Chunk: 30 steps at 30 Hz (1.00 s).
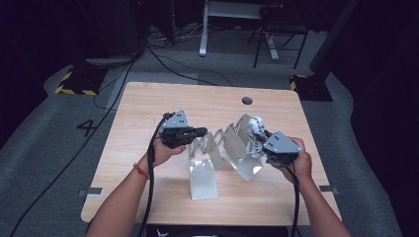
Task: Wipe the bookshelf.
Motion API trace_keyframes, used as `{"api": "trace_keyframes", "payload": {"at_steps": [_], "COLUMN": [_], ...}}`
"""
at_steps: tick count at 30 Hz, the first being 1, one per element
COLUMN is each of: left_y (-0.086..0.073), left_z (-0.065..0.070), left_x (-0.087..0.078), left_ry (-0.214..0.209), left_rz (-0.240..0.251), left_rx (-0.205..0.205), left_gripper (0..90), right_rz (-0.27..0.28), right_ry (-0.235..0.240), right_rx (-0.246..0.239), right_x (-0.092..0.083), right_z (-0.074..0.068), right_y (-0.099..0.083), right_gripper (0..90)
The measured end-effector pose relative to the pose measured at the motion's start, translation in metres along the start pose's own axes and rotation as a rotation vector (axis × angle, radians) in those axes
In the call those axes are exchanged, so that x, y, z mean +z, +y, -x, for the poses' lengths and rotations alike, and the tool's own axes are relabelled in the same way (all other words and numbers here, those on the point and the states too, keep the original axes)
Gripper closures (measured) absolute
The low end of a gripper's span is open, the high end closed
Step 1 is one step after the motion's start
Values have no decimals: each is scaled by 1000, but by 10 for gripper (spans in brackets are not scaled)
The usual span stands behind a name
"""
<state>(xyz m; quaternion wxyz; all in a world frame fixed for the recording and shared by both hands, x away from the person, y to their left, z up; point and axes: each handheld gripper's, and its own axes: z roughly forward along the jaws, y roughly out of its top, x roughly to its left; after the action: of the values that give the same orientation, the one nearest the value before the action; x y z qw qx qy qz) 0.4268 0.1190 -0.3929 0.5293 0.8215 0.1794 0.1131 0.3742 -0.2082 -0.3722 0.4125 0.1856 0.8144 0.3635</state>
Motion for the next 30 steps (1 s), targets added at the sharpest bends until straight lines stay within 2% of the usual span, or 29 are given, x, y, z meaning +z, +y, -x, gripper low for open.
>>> {"api": "trace_keyframes", "payload": {"at_steps": [3, 5, 15, 19, 22, 26, 30], "left_y": [-1, -1, 0, -1, -1, -1, -1], "left_z": [0, 0, 0, 0, 0, 0, 0], "left_x": [0, 0, 0, 0, 0, 0, 0], "left_ry": [-2, -3, 2, 5, 4, 4, 4], "left_rz": [6, 7, 6, 9, 14, 14, 13], "left_rx": [-6, -8, -11, -12, -14, -14, -14], "left_gripper": [877, 877, 877, 877, 876, 876, 876], "right_rz": [-19, -40, -63, -111, -137, -170, -192], "right_ry": [62, 86, 181, 224, 254, 273, 249], "right_rx": [-20, -46, -65, -93, -72, -52, -42], "right_x": [17, 23, 27, 34, 40, 45, 41], "right_z": [-6, -12, -33, -49, -54, -61, -61], "right_y": [2, -1, -27, -41, -54, -66, -75], "right_gripper": [807, 807, 806, 807, 807, 806, 801]}}
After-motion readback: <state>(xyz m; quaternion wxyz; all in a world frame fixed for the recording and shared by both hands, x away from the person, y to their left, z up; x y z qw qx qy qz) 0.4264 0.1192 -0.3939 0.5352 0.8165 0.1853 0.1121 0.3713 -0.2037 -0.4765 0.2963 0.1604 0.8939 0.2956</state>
